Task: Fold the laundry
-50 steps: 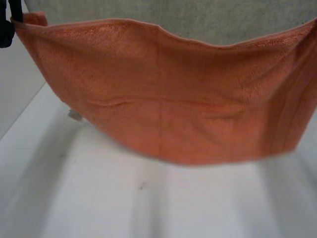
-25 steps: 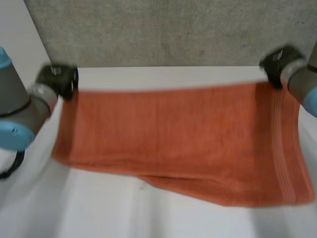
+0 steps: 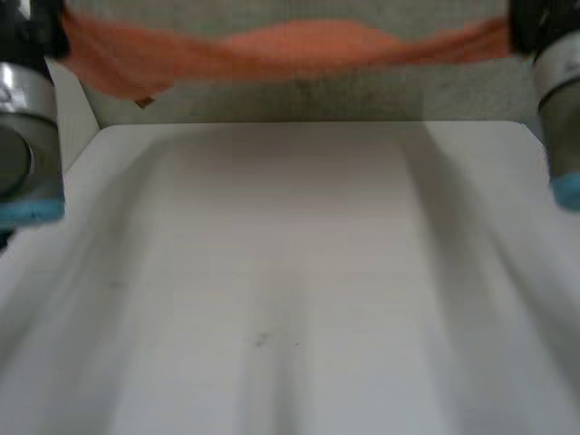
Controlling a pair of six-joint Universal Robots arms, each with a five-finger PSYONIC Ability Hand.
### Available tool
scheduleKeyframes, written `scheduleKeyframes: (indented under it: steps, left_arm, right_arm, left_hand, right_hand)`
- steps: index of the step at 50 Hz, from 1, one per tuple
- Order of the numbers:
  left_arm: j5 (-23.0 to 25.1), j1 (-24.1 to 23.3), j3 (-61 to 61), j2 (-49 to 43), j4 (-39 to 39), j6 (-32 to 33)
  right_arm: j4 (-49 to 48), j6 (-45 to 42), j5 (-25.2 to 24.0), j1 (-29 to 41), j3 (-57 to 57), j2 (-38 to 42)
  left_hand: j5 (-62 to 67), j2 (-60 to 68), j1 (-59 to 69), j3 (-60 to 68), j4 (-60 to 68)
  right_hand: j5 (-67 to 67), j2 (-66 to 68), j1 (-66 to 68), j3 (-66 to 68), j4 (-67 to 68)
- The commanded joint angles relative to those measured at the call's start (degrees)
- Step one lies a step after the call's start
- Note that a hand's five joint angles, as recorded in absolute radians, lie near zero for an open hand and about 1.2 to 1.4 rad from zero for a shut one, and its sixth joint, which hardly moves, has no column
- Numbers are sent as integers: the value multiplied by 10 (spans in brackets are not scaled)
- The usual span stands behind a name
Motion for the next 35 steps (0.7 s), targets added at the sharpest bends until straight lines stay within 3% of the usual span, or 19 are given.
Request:
scheduleKeyframes:
  steps: [1, 9, 16, 18, 21, 23, 27, 31, 35]
  left_arm:
    - [19, -1, -81, -77, -16, -6]
    - [19, -1, -115, -149, -65, -5]
    - [20, 1, -153, -131, -170, 7]
    - [19, 1, -177, -80, -236, 22]
    - [19, 2, -193, -51, -268, 29]
    - [19, -1, -225, 3, -330, 40]
    - [20, 0, -257, 82, -404, 62]
    - [21, 4, -294, 183, -515, 133]
    - [22, 13, -313, 224, -559, 178]
  right_arm:
    - [14, -1, -24, 1, 82, 64]
    - [65, -15, -30, 3, 108, 177]
    - [160, -27, -31, -3, 120, 185]
    - [193, -33, -34, -9, 138, 150]
    - [212, -39, -37, -19, 152, 119]
    - [256, -72, -42, -44, 185, 58]
    - [311, -128, -50, -64, 212, 11]
    - [418, -218, -58, -90, 255, -64]
    - [470, -263, -62, -115, 280, -101]
  left_hand:
    - [105, 102, 115, 103, 102]
    - [105, 102, 115, 103, 102]
    - [105, 102, 115, 103, 102]
    - [105, 102, 115, 103, 102]
    - [105, 102, 115, 103, 102]
    - [105, 102, 115, 103, 102]
    - [105, 102, 115, 103, 102]
    - [105, 102, 115, 103, 102]
    - [105, 102, 115, 103, 102]
  right_hand:
    - [132, 127, 242, 117, 116]
    - [132, 127, 242, 117, 116]
    - [132, 127, 242, 117, 116]
    - [132, 127, 242, 117, 116]
    - [132, 127, 242, 117, 116]
    - [132, 127, 242, 117, 116]
    - [132, 127, 242, 117, 116]
    - [132, 127, 242, 117, 116]
    - [132, 127, 242, 117, 116]
